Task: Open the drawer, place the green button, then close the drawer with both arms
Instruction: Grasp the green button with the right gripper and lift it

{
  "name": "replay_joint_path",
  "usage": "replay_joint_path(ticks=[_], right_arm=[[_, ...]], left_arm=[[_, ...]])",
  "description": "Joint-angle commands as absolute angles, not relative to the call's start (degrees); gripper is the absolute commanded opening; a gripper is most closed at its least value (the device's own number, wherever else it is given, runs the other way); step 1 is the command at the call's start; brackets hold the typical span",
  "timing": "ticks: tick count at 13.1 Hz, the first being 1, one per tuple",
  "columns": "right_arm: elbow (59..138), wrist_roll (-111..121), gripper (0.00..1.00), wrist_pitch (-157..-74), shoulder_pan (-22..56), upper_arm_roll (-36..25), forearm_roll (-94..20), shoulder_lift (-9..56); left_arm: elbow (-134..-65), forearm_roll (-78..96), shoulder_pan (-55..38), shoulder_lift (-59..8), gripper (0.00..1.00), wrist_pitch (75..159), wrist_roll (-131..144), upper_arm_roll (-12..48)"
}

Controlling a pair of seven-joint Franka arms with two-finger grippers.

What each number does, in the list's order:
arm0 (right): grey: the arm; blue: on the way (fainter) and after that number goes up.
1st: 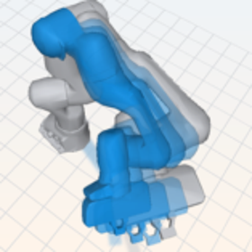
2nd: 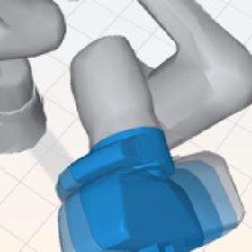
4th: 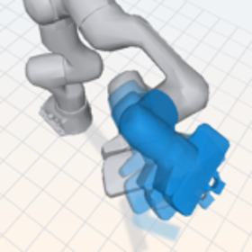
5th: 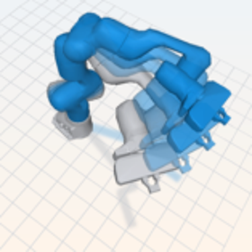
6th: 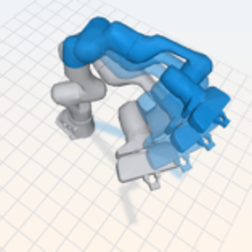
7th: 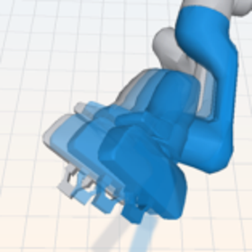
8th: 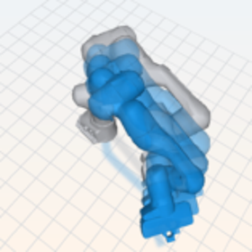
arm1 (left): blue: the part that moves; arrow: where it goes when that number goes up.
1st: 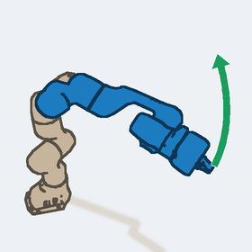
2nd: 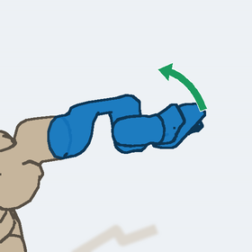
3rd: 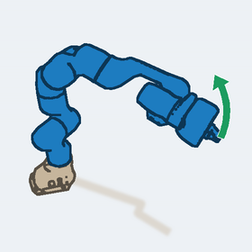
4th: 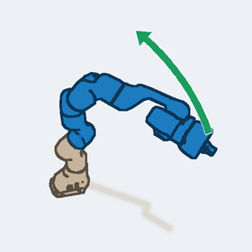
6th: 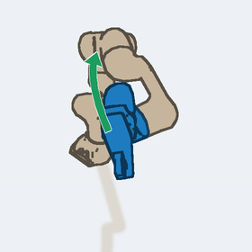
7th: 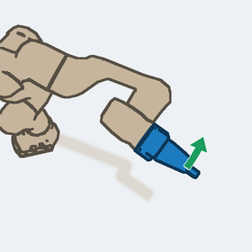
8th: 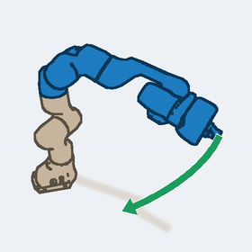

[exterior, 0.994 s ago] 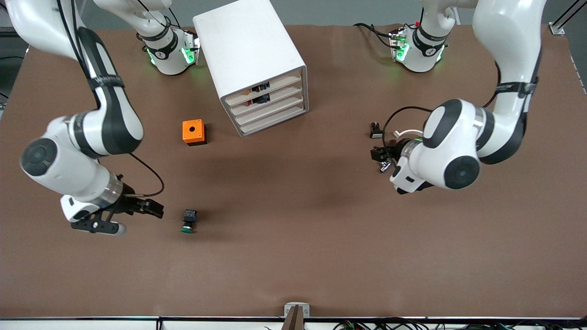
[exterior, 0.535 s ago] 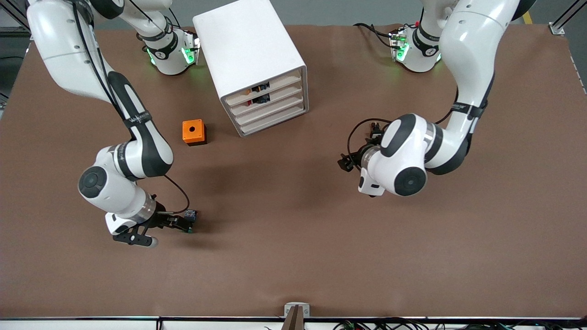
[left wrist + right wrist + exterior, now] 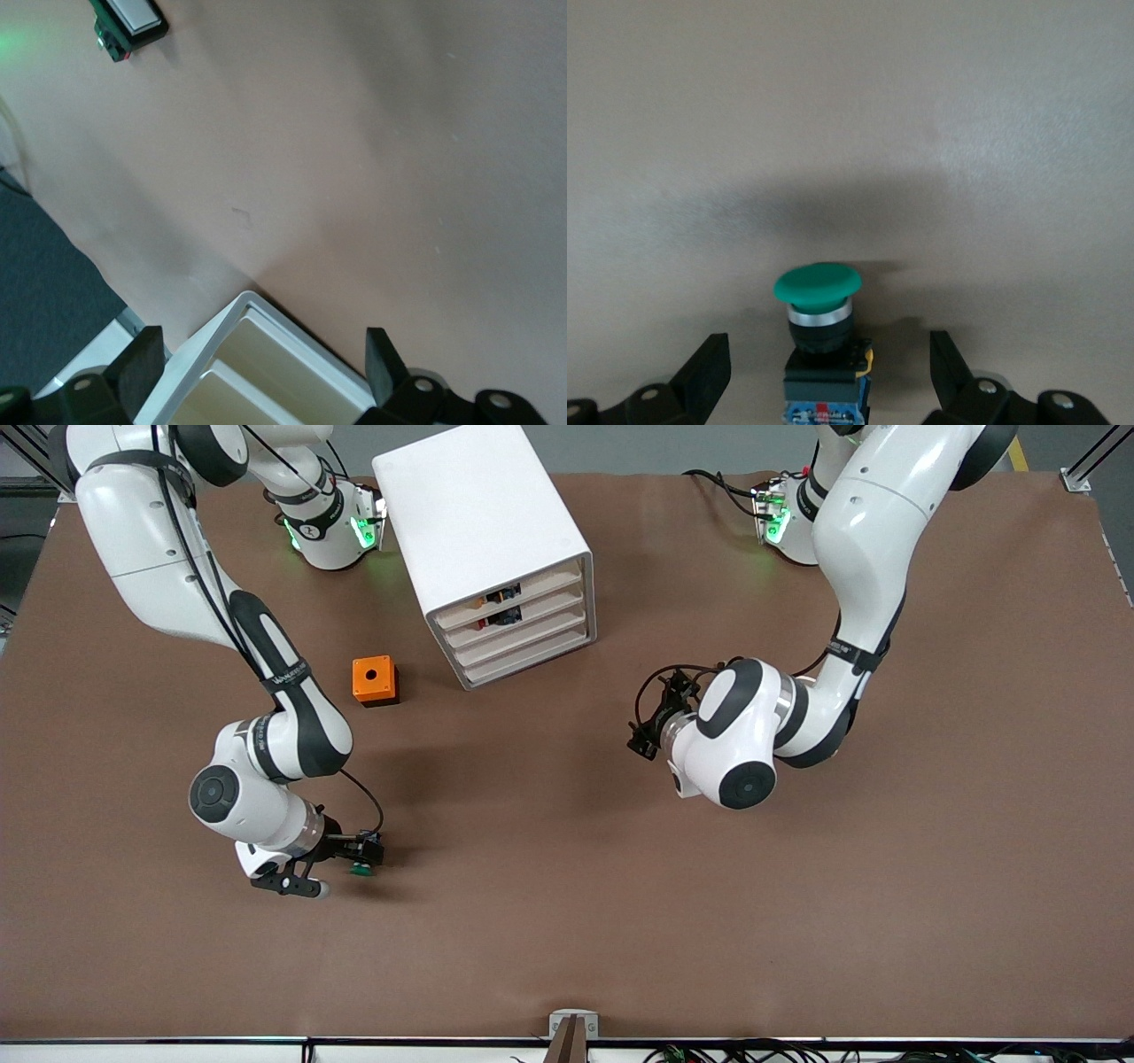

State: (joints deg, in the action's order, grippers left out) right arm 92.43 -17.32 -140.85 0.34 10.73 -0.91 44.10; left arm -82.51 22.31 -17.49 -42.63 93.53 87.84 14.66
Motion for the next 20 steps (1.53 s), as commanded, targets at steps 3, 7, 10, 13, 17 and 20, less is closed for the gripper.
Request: replay_joint_path(ticks=[3, 7, 10, 13, 17, 20], right_arm=[[91.6, -19.2, 0.58, -134.5, -0.4, 11.9, -1.1, 44.1], [91.3, -20.8, 0.08, -132.7, -0.6, 12.5, -3.6, 43.8], [90.4, -22.3, 0.05, -129.9, -0.1, 12.5, -3.7, 42.4], [89.7, -27.9, 0.05, -124.8, 0.9, 12.9, -3.6, 37.8], [88.9, -28.6, 0.03, -116.0, 0.3, 12.8, -3.7, 32.1], [88.9, -35.7, 0.04, -107.2, 0.6, 12.9, -3.8, 26.2]], left_arm=[[-81.2, 25.3, -22.8, -45.3, 1.00, 93.8, 104.6, 14.5], [-81.1, 35.6, -24.0, -51.7, 1.00, 94.3, 120.7, 14.5], [-81.2, 45.8, -26.1, -52.8, 0.98, 95.1, 120.9, 14.4], [-81.2, 51.3, -26.5, -54.8, 0.84, 95.1, 126.8, 14.4], [-81.1, 53.2, -28.7, -56.6, 0.65, 94.9, 130.6, 14.5], [-81.1, 56.9, -29.9, -56.8, 0.65, 94.9, 132.6, 14.5]])
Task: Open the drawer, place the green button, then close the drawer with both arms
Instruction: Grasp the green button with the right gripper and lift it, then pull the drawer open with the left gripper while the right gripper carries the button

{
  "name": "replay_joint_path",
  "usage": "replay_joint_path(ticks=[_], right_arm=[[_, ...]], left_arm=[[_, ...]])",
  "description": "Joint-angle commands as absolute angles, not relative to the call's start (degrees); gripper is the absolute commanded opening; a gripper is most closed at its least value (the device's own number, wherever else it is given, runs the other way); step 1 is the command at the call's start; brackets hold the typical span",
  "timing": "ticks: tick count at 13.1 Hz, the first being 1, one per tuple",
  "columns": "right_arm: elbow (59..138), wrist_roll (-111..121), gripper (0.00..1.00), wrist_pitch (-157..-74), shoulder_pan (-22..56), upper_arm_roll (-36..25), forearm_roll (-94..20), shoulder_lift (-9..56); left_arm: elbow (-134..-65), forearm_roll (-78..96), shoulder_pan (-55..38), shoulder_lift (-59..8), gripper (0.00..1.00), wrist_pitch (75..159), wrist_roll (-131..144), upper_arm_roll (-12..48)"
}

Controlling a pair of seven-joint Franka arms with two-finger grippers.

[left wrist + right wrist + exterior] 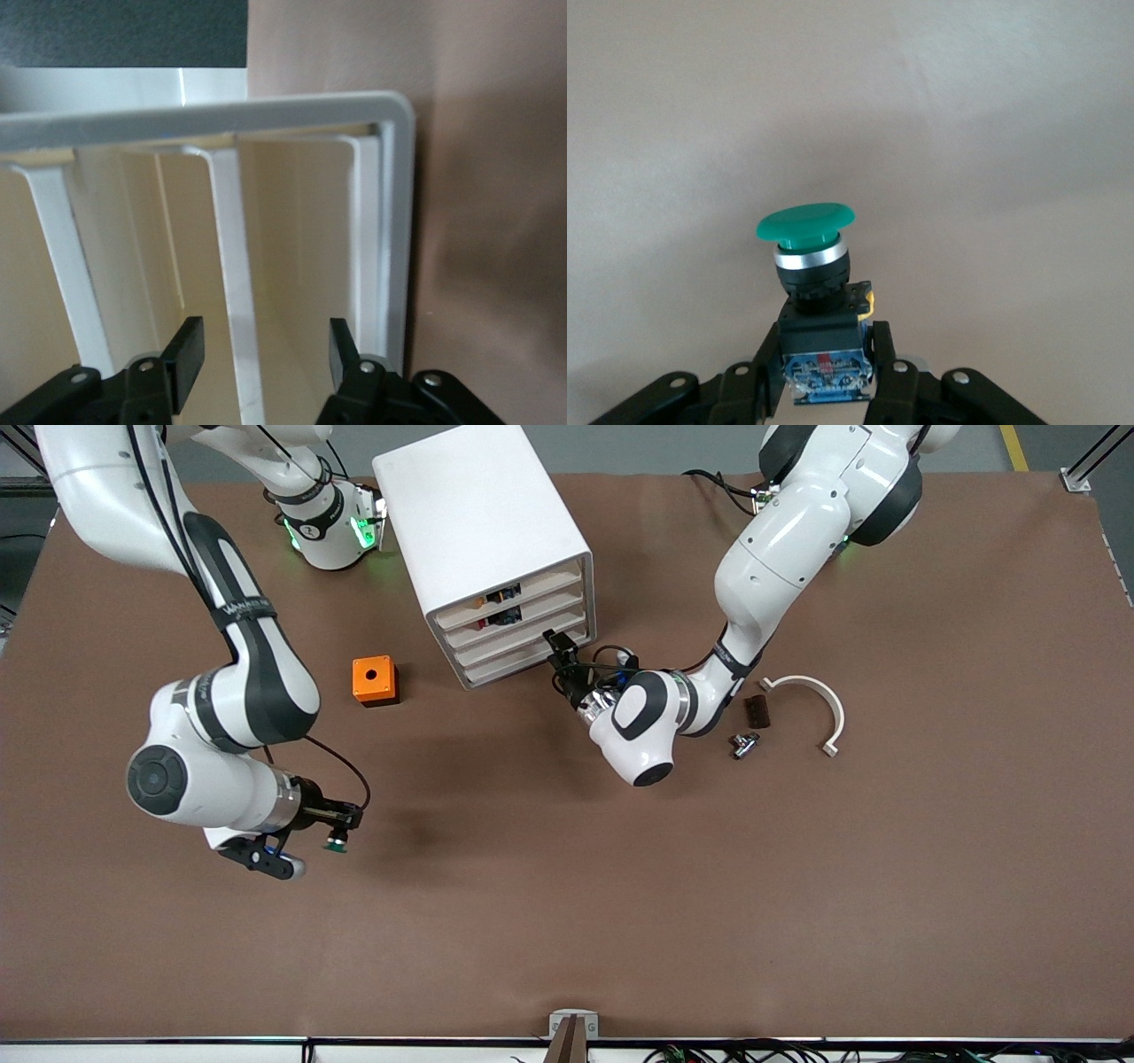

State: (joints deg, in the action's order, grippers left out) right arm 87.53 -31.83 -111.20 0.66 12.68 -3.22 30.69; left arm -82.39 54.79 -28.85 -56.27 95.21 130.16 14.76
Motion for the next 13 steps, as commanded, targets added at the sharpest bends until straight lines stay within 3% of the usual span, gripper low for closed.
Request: replay_joint_path(ticks=[1, 3, 5, 9, 10, 13], right_arm=[[88.9, -37.4, 0.04, -104.7, 0.7, 13.0, -4.2, 24.4], [88.9, -40.2, 0.04, -99.9, 0.8, 13.0, -7.0, 21.6], [88.9, -45.3, 0.05, -95.9, 1.5, 13.0, -8.1, 20.0], [89.6, -59.1, 0.05, -91.7, 5.7, 13.0, -8.2, 17.4], [90.3, -62.8, 0.06, -91.8, 6.8, 13.1, -8.2, 16.8], [91.0, -74.6, 0.06, -92.8, 10.6, 13.0, -9.4, 16.4]], left_arm=[[-81.1, 56.9, -30.8, -56.8, 0.63, 94.9, 133.6, 14.5], [-81.1, 57.0, -31.6, -56.9, 0.44, 94.9, 133.9, 14.5], [-81.1, 57.1, -32.2, -56.9, 0.40, 94.9, 133.9, 14.5], [-80.9, 55.9, -31.7, -56.8, 0.11, 94.4, 134.9, 14.0], [-80.6, 55.8, -31.6, -56.6, 0.07, 94.4, 134.6, 13.1], [-77.4, 55.7, -30.9, -56.7, 0.06, 94.4, 134.1, 10.7]])
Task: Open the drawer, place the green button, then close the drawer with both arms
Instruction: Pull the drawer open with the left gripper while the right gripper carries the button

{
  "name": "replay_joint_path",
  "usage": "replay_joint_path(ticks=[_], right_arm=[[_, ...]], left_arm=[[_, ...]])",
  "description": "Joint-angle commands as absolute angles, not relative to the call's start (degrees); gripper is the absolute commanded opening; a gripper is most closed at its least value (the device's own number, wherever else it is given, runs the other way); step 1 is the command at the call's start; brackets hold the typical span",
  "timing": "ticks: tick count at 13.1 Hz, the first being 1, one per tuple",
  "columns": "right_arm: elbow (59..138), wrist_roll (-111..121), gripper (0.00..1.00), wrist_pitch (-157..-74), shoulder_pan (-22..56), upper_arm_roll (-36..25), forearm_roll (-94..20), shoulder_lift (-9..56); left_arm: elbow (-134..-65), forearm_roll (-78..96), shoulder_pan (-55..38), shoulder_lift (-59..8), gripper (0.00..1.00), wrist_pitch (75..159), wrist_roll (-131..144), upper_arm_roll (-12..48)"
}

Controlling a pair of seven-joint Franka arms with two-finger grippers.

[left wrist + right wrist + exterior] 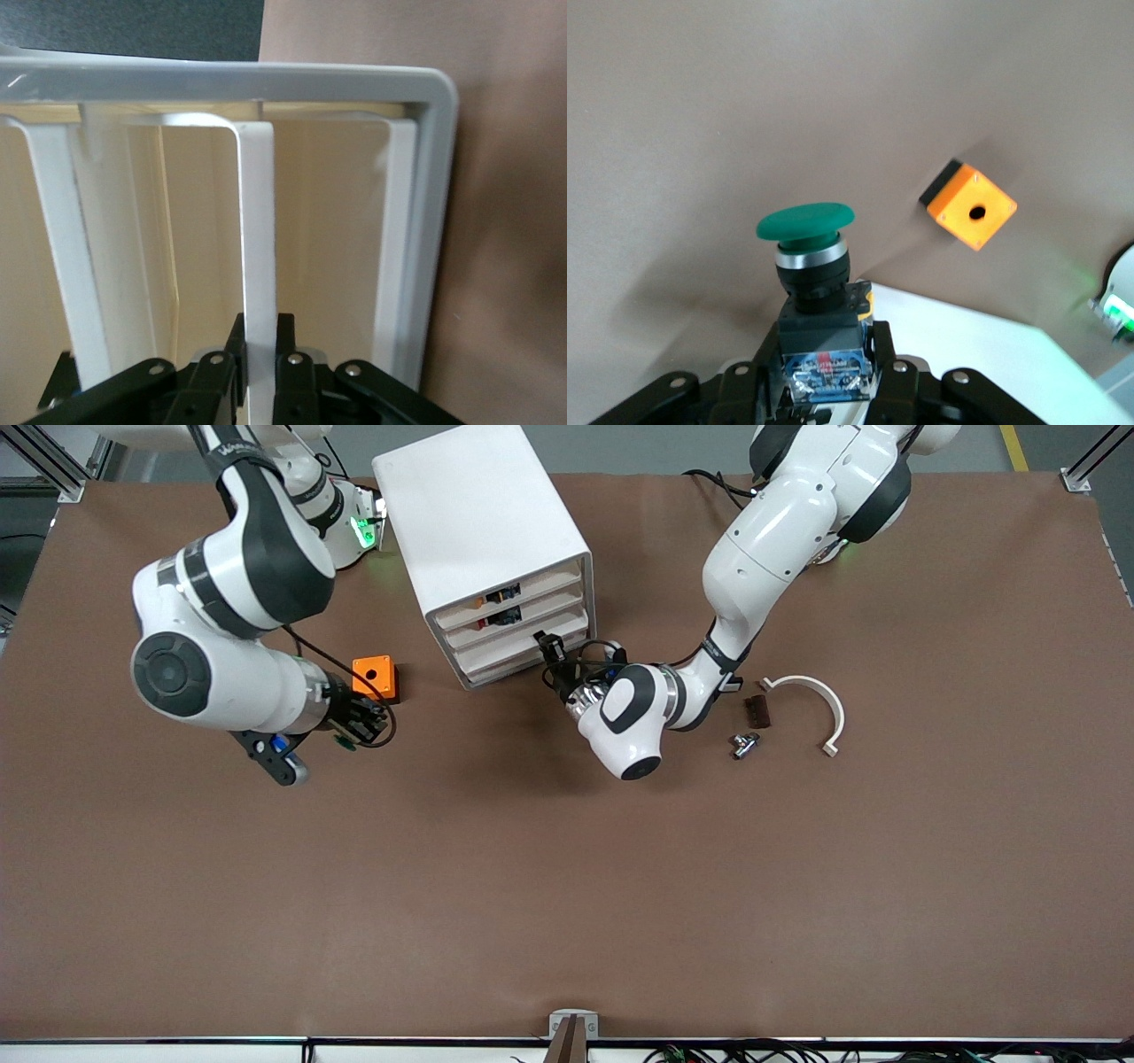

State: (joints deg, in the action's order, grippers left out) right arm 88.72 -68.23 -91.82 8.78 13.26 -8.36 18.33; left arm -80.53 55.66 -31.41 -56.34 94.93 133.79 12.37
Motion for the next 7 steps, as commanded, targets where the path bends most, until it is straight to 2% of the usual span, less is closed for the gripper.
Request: replay_joint_path(ticks=[1, 5, 7], right_arm=[[92.2, -77.8, 0.06, -94.9, 12.0, 13.0, -9.8, 16.4], [98.8, -92.7, 0.07, -107.3, 20.1, 12.9, -9.8, 16.8], [100.0, -98.1, 0.07, -111.5, 23.7, 12.8, -9.3, 17.2]], left_arm=[[-76.4, 55.8, -30.0, -56.8, 0.06, 94.4, 133.1, 10.4], [-75.0, 56.2, -24.0, -57.0, 0.09, 94.8, 124.5, 10.4], [-75.0, 56.2, -23.6, -56.9, 0.19, 95.1, 122.1, 10.4]])
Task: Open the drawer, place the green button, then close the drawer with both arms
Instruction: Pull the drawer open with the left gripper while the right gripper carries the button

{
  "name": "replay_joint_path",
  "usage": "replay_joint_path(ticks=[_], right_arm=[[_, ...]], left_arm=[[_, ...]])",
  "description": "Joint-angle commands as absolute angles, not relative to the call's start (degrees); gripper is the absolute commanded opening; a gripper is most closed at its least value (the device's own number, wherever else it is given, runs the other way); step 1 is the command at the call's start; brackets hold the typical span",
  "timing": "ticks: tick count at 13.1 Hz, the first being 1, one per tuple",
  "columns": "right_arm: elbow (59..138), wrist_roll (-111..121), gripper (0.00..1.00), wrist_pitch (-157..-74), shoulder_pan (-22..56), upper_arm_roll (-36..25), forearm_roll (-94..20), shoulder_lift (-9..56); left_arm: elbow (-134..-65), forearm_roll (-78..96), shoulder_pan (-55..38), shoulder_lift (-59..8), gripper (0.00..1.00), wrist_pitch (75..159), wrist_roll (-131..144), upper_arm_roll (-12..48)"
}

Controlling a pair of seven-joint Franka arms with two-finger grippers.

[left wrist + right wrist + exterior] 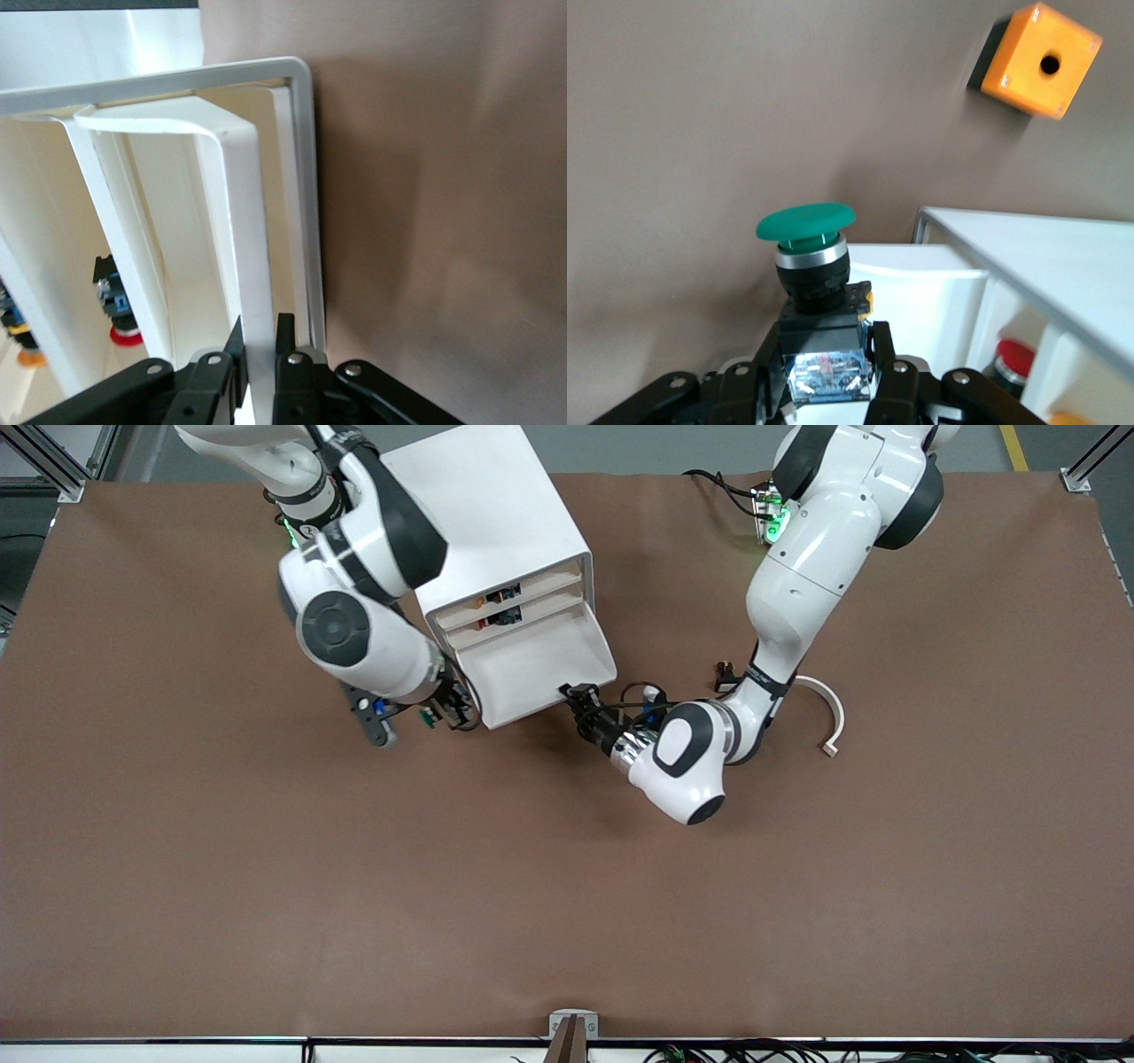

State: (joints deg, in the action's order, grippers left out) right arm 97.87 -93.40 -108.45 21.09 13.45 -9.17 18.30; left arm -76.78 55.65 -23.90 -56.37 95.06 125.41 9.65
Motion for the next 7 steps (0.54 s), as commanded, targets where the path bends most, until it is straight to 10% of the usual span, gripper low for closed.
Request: replay_joint_path(ticks=[1, 5, 7], right_arm=[[100.1, -100.5, 0.07, -112.8, 25.1, 12.8, -9.1, 17.9], [100.2, -110.0, 0.07, -120.0, 30.2, 12.7, -5.5, 22.0], [100.2, -113.8, 0.07, -123.4, 31.9, 12.7, -3.0, 24.7]], left_arm=[[-75.1, 56.2, -23.4, -56.9, 0.40, 95.1, 121.6, 10.4], [-75.1, 56.2, -23.2, -55.9, 0.93, 95.0, 121.1, 10.4], [-74.4, 55.6, -22.2, -55.7, 0.99, 95.0, 120.7, 10.3]])
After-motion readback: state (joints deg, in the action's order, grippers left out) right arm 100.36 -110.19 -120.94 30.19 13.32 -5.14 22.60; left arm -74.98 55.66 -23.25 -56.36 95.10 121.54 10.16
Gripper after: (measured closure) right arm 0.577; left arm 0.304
